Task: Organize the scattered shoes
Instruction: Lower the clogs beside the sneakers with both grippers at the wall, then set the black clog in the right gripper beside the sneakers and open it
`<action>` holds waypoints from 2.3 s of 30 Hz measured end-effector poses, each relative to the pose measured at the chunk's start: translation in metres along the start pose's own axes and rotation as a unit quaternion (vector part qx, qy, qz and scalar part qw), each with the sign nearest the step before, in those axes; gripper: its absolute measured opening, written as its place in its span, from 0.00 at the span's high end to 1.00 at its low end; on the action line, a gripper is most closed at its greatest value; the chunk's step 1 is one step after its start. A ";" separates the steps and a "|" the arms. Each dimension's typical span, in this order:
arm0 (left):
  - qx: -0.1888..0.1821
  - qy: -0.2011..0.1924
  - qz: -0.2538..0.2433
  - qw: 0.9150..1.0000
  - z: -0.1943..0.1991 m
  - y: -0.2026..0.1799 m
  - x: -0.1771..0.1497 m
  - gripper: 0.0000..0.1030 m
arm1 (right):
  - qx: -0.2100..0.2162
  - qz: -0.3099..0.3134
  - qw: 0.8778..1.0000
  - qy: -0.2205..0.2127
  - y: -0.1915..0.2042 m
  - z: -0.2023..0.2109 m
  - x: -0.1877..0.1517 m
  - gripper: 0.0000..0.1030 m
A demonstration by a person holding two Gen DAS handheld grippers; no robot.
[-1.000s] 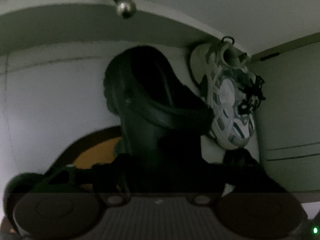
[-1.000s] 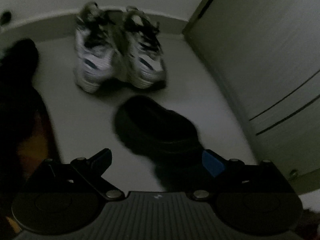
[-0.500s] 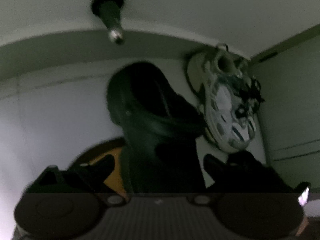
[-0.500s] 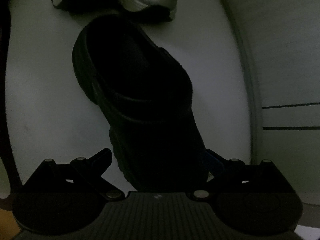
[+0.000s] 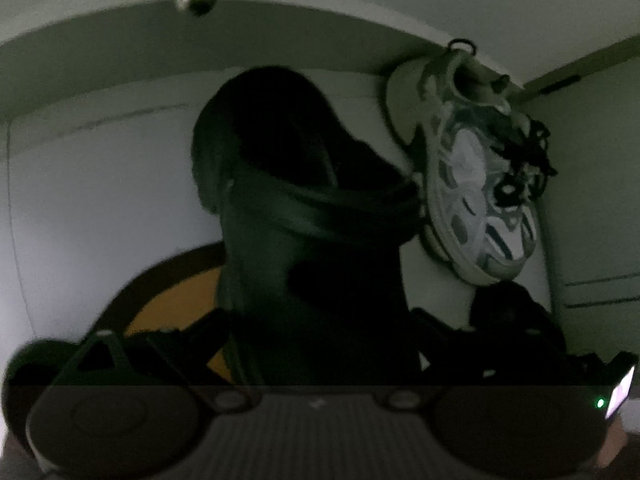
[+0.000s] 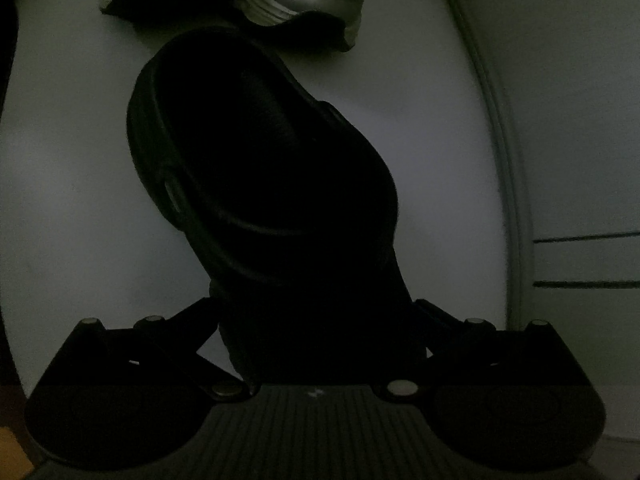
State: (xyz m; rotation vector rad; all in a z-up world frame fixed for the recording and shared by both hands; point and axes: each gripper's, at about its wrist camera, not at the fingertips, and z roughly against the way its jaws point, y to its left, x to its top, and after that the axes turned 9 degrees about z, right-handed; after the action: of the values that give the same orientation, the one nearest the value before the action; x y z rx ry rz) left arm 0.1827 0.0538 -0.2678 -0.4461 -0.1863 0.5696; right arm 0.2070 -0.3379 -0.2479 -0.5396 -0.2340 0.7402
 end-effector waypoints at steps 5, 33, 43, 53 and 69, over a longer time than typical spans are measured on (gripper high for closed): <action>0.011 -0.006 0.008 1.000 -0.006 -0.002 0.001 0.02 | 0.008 0.011 1.000 -0.005 -0.006 -0.003 -0.008 0.00; -0.003 -0.023 0.002 1.000 -0.006 0.004 0.002 0.01 | 0.030 0.100 0.989 -0.104 -0.018 0.001 -0.032 0.00; -0.016 -0.046 0.033 0.998 0.002 0.014 -0.005 0.09 | 0.057 0.074 0.985 -0.143 0.020 0.024 -0.009 0.00; -0.038 -0.050 0.060 0.996 0.004 0.029 -0.010 0.09 | 0.052 0.151 0.975 -0.152 0.074 0.032 -0.014 0.00; -0.061 -0.039 0.078 0.994 0.001 0.045 -0.008 0.08 | 0.099 0.115 0.965 -0.215 0.070 0.050 -0.013 0.00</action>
State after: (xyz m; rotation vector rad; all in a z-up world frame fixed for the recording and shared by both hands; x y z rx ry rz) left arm 0.1544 0.0831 -0.2880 -0.5605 -0.2627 0.7321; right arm 0.1384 -0.2850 -0.2444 -0.2111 -0.5006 1.0924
